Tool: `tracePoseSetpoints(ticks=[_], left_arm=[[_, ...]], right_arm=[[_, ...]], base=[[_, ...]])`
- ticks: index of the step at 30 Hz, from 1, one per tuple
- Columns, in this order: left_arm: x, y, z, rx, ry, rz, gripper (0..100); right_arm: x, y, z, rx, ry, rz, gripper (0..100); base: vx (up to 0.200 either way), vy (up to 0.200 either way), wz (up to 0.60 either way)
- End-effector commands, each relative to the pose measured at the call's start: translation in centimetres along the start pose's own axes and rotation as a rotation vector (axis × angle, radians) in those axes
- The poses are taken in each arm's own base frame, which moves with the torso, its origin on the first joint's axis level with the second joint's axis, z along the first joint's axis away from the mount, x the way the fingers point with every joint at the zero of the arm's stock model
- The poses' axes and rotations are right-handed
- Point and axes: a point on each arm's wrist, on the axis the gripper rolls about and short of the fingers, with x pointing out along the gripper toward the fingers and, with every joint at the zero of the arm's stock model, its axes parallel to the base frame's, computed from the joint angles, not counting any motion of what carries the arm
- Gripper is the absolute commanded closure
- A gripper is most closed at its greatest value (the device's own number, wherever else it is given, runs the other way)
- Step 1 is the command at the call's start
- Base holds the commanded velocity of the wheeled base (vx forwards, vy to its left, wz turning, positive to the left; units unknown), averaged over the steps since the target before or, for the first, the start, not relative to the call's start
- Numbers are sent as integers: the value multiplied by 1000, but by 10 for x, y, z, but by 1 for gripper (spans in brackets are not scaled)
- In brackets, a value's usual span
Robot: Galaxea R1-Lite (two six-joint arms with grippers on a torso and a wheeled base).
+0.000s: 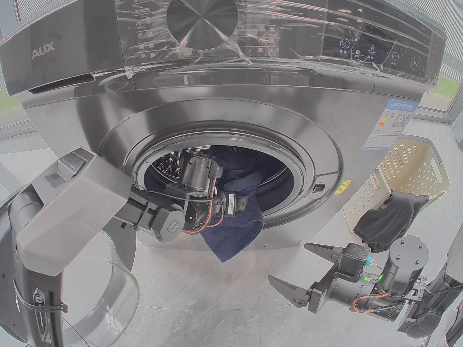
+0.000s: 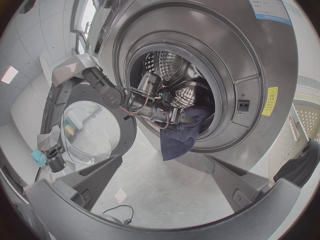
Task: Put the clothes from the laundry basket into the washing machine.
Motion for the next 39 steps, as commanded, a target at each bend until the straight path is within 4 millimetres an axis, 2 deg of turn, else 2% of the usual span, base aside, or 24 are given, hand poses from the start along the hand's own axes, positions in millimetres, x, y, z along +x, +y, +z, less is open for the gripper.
tracePoseSetpoints(ticks=[1,8,13,19,20,30,38,39], left_arm=[[-19,-5,-4,33,40,-12,0],[-3,3,-20,51,85,11,0],[5,13,-24,62,97,32,0],[11,15,-27,61,97,36,0],[12,15,-25,58,88,35,100],[19,9,-6,25,1,14,100],[29,1,12,-57,-114,-14,100],[34,-1,19,-79,-169,-26,100]], right_arm=[[1,0,-2,0,10,1,0],[2,0,-3,-1,11,0,0],[2,0,-3,-1,11,0,0],[2,1,-3,1,11,2,0],[2,1,-3,-1,11,2,0],[3,1,-2,0,5,3,0],[4,1,0,0,-8,4,0],[4,1,0,0,-8,5,0]], base=[[0,0,0],[0,0,0],[0,0,0],[0,0,0],[0,0,0],[0,0,0],[0,0,0],[0,0,0]])
